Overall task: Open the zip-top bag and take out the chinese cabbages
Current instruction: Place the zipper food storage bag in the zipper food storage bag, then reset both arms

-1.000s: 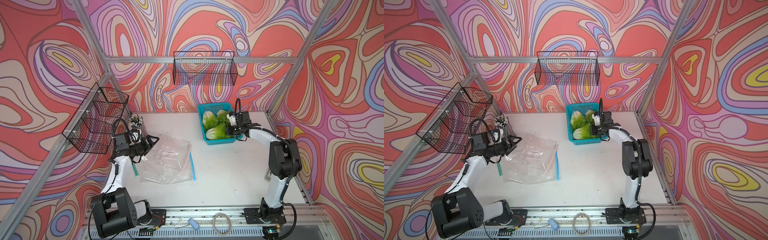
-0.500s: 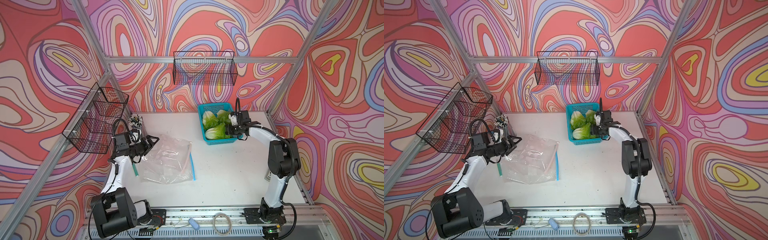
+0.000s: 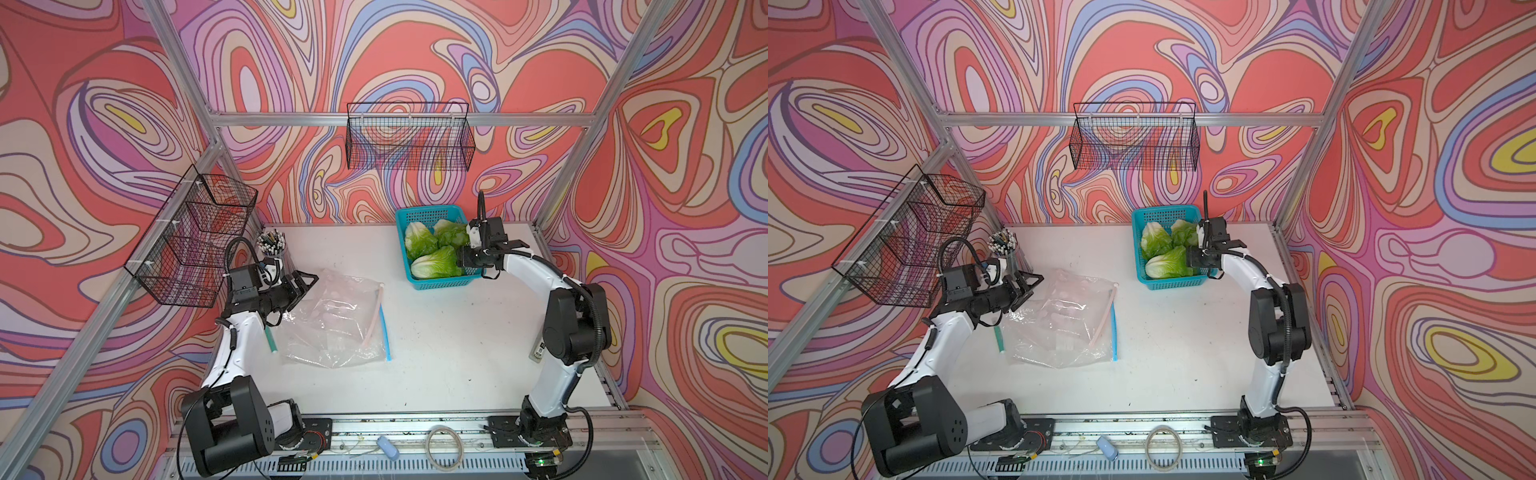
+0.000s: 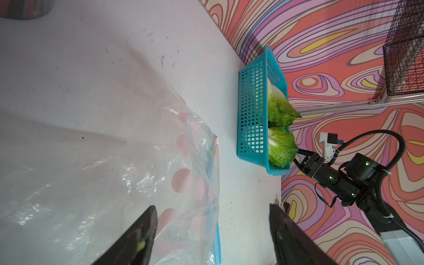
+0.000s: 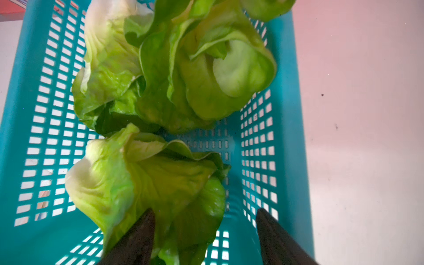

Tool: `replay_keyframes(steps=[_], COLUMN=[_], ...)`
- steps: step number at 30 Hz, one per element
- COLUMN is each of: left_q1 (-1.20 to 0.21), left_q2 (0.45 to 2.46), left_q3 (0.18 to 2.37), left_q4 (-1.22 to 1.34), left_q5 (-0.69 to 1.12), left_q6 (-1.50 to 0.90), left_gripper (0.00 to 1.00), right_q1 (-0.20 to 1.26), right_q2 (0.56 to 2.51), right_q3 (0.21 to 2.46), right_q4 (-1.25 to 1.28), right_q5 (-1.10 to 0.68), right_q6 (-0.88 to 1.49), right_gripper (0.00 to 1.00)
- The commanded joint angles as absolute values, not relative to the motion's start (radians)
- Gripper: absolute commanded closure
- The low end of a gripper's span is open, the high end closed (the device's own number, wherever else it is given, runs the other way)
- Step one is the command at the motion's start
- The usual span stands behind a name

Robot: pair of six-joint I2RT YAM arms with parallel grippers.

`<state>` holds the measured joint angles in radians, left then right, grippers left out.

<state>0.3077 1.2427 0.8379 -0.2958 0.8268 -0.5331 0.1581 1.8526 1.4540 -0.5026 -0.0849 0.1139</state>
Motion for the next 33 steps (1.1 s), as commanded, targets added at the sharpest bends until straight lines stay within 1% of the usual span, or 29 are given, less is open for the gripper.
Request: replay_keyframes(steps=[1, 5, 8, 11, 13, 16, 17, 22, 25, 28, 33], left_q1=[0.313, 0.313, 0.313, 0.313, 0.313, 0.313, 0.313, 0.313, 0.313, 0.312, 0.3], left_q2=[1.215, 1.208, 1.196, 1.176, 1.16, 1.136, 1.128, 1.089, 1.067, 1.042, 0.974], left_q3=[0.872, 0.874, 0.876, 0.875, 0.876, 0.874, 0.873, 0.871, 0.872, 0.873, 0.868], left_q4=[-0.314, -0.321, -0.331, -0.343, -0.349, -0.343, -0.34, -0.342, -0.339, -0.327, -0.299], left_q5=[0.816, 0.802, 0.779, 0.74, 0.714, 0.681, 0.672, 0.61, 0.568, 0.51, 0.351], left_q6=[-0.51, -0.504, -0.494, -0.481, -0.471, -0.465, -0.465, -0.448, -0.439, -0.433, -0.433], left_gripper=[0.22, 0.22, 0.22, 0.22, 0.22, 0.2, 0.2, 0.18, 0.15, 0.0, 0.0], right_q1=[0.159, 0.158, 0.159, 0.159, 0.158, 0.159, 0.158, 0.159, 0.158, 0.159, 0.159], right_q2=[1.798, 1.767, 1.703, 1.655, 1.614, 1.55, 1.531, 1.432, 1.37, 1.306, 1.251], right_q3=[1.456, 1.45, 1.444, 1.433, 1.422, 1.402, 1.395, 1.343, 1.271, 1.171, 0.97], right_q4=[-0.547, -0.566, -0.57, -0.565, -0.557, -0.54, -0.535, -0.489, -0.407, -0.286, -0.039], right_q5=[-0.018, 0.027, 0.058, 0.079, 0.09, 0.105, 0.111, 0.122, 0.122, 0.117, 0.12], right_q6=[0.094, 0.082, 0.077, 0.07, 0.065, 0.061, 0.059, 0.056, 0.057, 0.057, 0.073], right_gripper=[0.27, 0.26, 0.25, 0.21, 0.16, 0.04, 0.02, 0.02, 0.02, 0.02, 0.02])
